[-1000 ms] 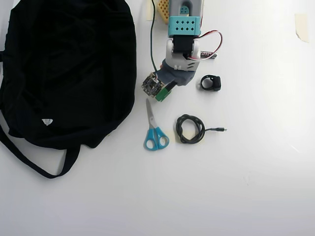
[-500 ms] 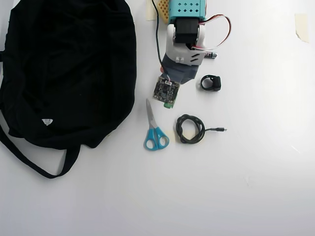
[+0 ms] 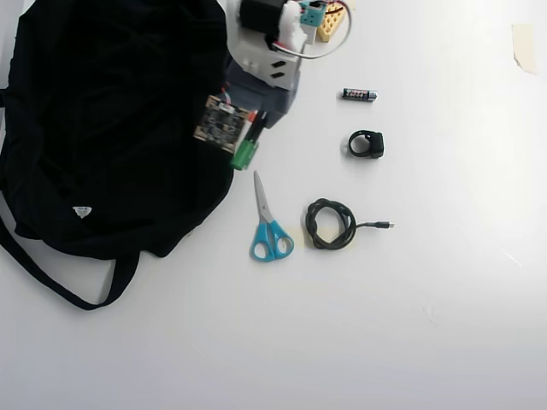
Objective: Put the green marker into the black bag
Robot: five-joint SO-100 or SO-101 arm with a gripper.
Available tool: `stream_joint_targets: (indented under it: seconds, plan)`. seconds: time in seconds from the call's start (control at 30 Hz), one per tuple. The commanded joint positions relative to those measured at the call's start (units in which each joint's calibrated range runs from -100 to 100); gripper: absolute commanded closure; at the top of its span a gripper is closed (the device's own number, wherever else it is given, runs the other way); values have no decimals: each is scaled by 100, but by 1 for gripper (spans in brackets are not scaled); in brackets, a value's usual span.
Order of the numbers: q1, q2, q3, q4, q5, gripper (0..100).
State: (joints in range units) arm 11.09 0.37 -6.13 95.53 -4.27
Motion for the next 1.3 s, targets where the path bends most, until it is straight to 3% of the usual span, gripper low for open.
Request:
stream_joint_targets:
  seconds: [0.0,0.2,0.4,0.53,0.67,0.77,0.8,0.87,1.0,1.1,1.2,1.27]
  plan:
    - [790,-95,-438,33,24,98]
    - [1927,37,-1085,7,24,98]
    - [3281,436,-995,-1000,24,98]
    - [3535,2071,-1085,-2051,-29,98]
    - [3864,2378,-1085,-2120,-191,97]
    - [3812,2270,-1085,-2086,-207,71]
    - [3760,2253,-1085,-2051,-207,68]
    - [3513,1963,-1094,-1888,-212,68]
    - [2458,-378,-995,-914,-485,68]
    - [1097,-1647,-986,-234,-585,69]
    - [-922,-1755,-492,-251,-632,95]
    - [-1506,-1813,92,-260,-1015,98]
